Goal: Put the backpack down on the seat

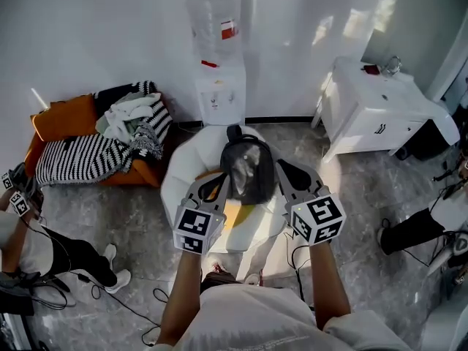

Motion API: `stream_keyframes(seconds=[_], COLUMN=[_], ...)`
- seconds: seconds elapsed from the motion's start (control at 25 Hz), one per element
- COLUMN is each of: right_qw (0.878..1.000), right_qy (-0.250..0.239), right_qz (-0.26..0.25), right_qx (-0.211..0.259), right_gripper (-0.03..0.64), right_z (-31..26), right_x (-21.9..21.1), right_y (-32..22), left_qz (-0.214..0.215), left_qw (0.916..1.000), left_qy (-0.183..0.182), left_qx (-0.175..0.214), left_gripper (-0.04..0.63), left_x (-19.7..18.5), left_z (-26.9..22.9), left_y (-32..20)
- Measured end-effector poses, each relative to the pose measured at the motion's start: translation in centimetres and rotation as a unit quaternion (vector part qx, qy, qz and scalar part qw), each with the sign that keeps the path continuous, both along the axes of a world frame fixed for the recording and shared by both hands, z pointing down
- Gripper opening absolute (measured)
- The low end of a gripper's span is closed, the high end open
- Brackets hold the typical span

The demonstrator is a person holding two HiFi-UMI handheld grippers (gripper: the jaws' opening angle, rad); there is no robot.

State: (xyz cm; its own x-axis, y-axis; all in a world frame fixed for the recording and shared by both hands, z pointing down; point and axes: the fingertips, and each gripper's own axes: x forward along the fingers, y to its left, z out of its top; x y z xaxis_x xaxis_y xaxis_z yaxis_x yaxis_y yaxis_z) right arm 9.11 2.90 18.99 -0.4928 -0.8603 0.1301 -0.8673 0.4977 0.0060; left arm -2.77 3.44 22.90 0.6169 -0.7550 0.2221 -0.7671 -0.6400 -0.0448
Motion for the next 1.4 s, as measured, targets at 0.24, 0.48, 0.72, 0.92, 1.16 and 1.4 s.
stream_keyframes(seconds=[0.24, 0.48, 0.72, 0.92, 1.16, 1.4], right_qw=[0.999, 0.998, 0.997, 0.997, 0.997, 0.997], right_qy=[-0.017, -0.014, 0.002, 0.007, 0.009, 0.006], right_qz=[-0.027, -0.042, -0.039, -0.043, -0.046, -0.049], right_qx=[0.015, 0.039, 0.063, 0.067, 0.067, 0.063], right_gripper=[0.003, 0.003, 0.003, 0.003, 0.003, 0.003], right_z=[-2.0, -4.0, -5.8, -5.8, -6.4, -6.4], right_x=[-0.6, -1.2, -1.0, -1.1, -1.1, -1.6], right_y=[3.1, 5.8, 6.7, 6.8, 6.4, 6.0], left_qz=[-0.010, -0.009, -0.014, -0.014, -0.014, -0.016], left_qw=[0.9998, 0.9986, 0.9975, 0.9971, 0.9968, 0.9971], left_qy=[0.007, 0.025, -0.004, -0.001, -0.005, 0.008], left_qx=[0.016, 0.046, 0.069, 0.075, 0.078, 0.075], left_gripper=[-0.006, -0.006, -0.006, -0.006, -0.006, -0.006], left_x=[0.8, 0.5, 0.1, -0.1, 0.1, -0.4], left_z=[-2.3, -5.1, -6.6, -7.0, -7.7, -8.0], left_y=[2.8, 5.0, 6.0, 6.2, 5.8, 5.4])
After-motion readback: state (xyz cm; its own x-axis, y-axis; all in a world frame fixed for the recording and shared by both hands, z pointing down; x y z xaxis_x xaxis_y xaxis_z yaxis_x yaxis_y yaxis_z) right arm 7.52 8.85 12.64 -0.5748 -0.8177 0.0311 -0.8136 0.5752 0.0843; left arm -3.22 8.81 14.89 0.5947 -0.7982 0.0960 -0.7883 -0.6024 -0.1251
